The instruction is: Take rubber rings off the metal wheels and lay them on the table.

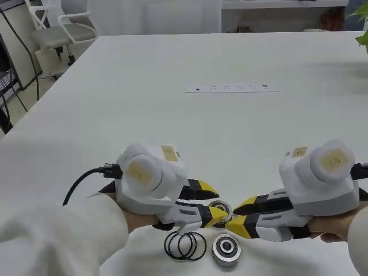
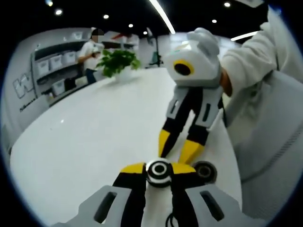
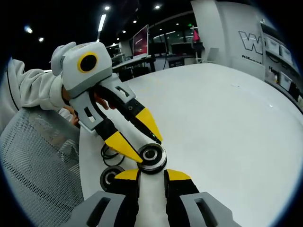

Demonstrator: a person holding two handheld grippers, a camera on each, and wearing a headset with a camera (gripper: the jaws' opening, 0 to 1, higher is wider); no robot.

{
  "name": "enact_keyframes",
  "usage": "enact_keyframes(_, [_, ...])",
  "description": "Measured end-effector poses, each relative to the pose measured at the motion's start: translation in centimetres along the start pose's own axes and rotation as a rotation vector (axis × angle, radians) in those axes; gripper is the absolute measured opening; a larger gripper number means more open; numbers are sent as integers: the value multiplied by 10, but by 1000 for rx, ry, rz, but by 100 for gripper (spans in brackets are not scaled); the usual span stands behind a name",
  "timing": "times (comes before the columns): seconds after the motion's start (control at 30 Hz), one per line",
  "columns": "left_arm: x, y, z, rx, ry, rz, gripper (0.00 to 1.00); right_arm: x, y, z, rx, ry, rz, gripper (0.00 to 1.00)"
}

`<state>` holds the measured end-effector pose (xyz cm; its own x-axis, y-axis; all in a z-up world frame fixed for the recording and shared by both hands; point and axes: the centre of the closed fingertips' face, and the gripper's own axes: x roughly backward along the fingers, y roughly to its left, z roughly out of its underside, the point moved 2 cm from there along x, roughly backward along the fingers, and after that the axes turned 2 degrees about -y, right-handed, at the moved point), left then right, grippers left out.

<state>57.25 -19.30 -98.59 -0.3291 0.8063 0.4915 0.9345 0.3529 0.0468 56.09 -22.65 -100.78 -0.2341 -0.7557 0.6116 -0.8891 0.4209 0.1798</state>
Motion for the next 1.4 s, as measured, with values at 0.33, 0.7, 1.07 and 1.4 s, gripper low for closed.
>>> enact_keyframes(0.33, [-1,-3,5,14,12,4,14,-2,-1,0,-39,-14,0,16])
enact_keyframes(0.7, [-1,-2,5,45,-2,-4,14,2,-5,0,38,8,32,0])
enact_keyframes(1.07, [-1,-2,5,9,2,-9,13,6,-12,-1,-92,-10,47,0])
enact_keyframes(1.4, [-1,-2,6,-18,6,-3,13,9,-8,-12,-256,-66,38,0])
